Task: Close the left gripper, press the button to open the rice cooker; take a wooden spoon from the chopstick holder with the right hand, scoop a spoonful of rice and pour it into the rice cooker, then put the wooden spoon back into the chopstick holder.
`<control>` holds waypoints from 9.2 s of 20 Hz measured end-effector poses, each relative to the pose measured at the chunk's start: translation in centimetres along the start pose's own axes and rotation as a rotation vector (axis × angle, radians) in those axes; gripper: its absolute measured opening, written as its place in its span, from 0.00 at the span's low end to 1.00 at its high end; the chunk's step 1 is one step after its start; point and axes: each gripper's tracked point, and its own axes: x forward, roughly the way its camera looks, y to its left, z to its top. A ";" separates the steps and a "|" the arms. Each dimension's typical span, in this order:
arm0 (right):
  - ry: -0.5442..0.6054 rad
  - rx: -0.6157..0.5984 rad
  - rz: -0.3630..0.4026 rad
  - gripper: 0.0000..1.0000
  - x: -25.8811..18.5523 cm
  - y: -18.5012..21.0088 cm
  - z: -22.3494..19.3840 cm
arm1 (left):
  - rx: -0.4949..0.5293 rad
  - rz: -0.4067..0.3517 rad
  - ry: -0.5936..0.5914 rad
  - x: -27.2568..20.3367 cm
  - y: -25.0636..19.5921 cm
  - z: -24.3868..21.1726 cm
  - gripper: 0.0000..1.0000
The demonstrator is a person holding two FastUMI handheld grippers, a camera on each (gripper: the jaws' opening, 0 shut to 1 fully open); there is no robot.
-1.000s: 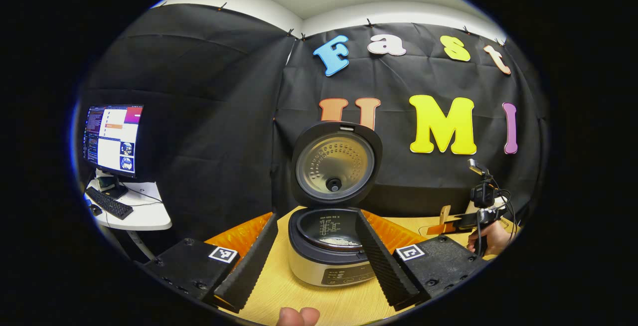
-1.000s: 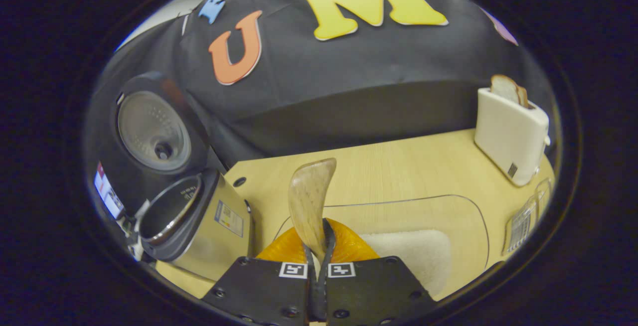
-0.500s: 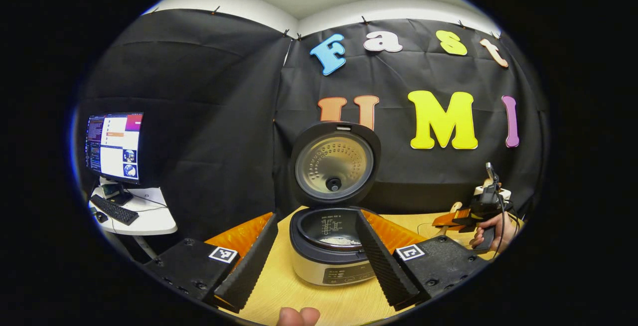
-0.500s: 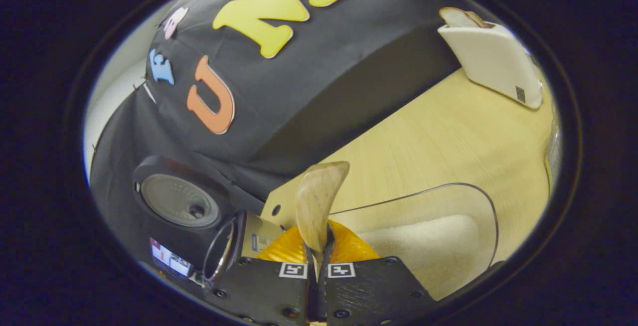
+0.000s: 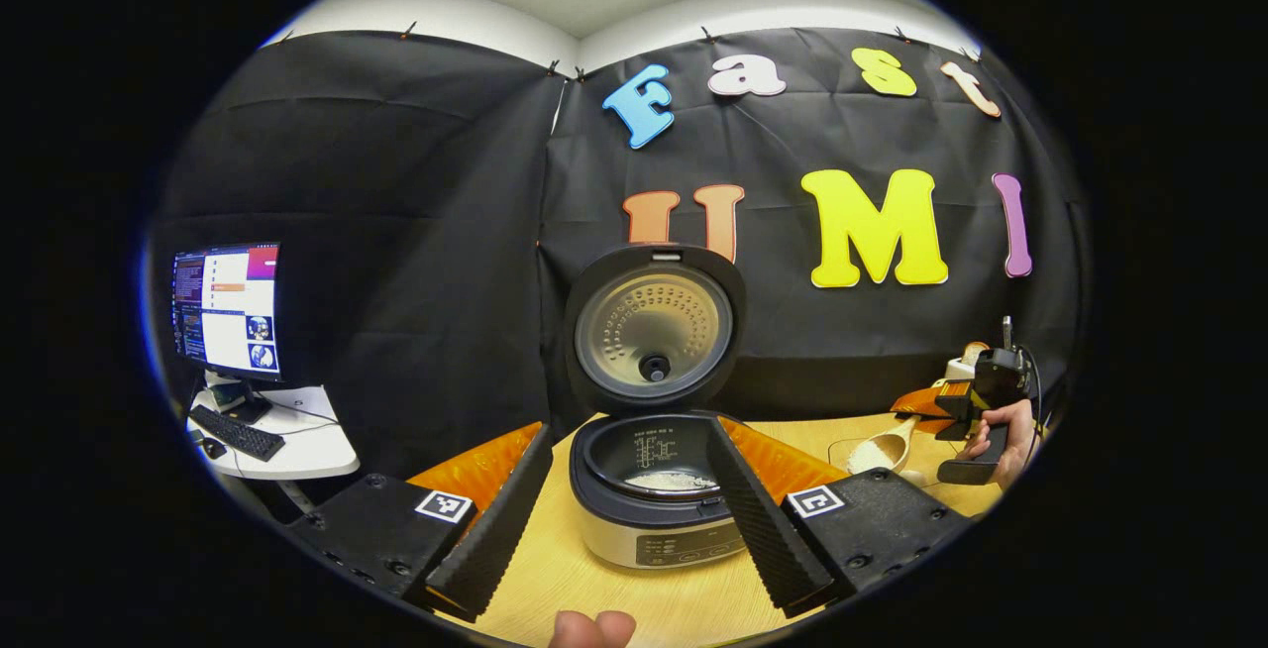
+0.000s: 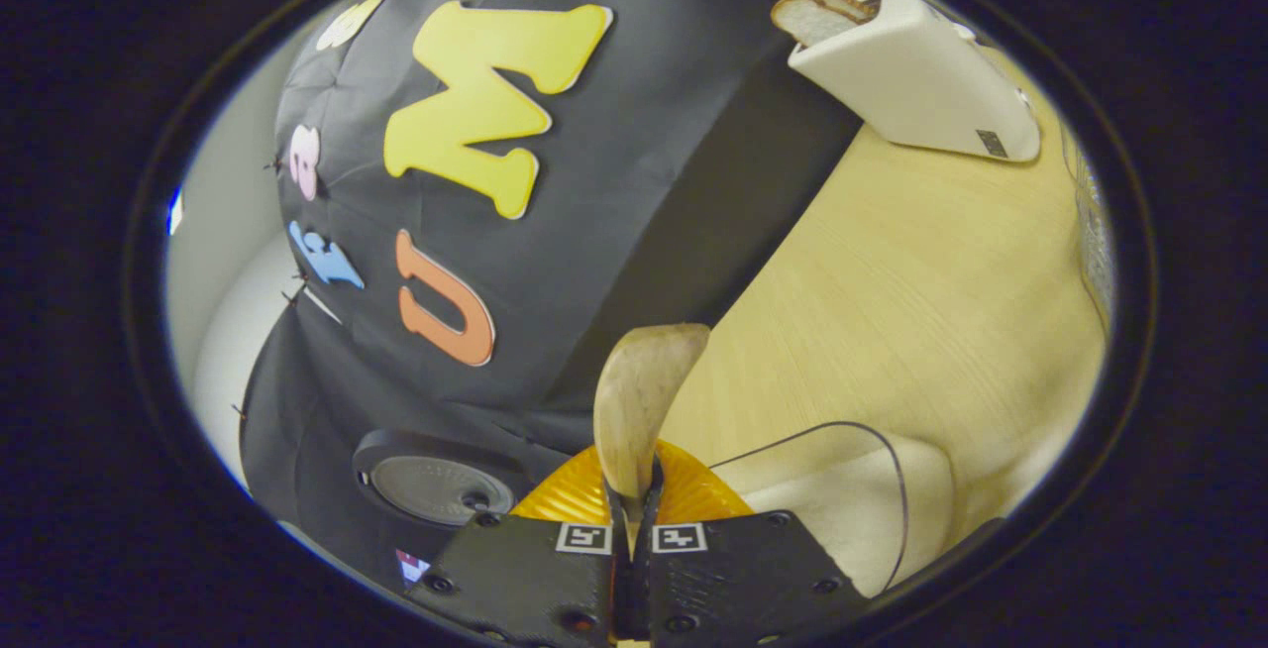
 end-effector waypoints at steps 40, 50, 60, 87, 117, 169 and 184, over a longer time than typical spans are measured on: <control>-0.027 -0.862 0.070 0.02 11.3 20.2 -18.6 | -0.071 0.161 0.019 -2.9 10.5 -4.4 1.00; -0.128 -1.229 0.082 0.00 10.8 21.4 -19.6 | -0.059 0.156 0.026 -2.7 10.6 -4.8 0.99; -0.210 -1.475 0.140 0.00 9.2 23.9 -21.4 | -0.038 0.155 0.008 -2.8 10.3 -4.2 0.99; -0.094 -0.896 0.290 0.00 5.0 25.2 -16.5 | 0.000 0.128 -0.008 -3.3 6.7 -2.1 0.99; -0.580 -0.634 -0.224 0.00 -21.7 2.1 21.0 | -0.013 -0.167 -0.103 -1.8 -13.8 0.9 0.99; -0.579 -1.002 -0.246 0.95 -26.9 2.1 8.9 | -0.014 -0.089 -0.102 0.0 -8.0 9.5 0.99; -0.400 -1.094 -0.027 0.92 -28.7 0.1 1.4 | -0.023 0.109 -0.041 14.9 -2.5 22.1 0.95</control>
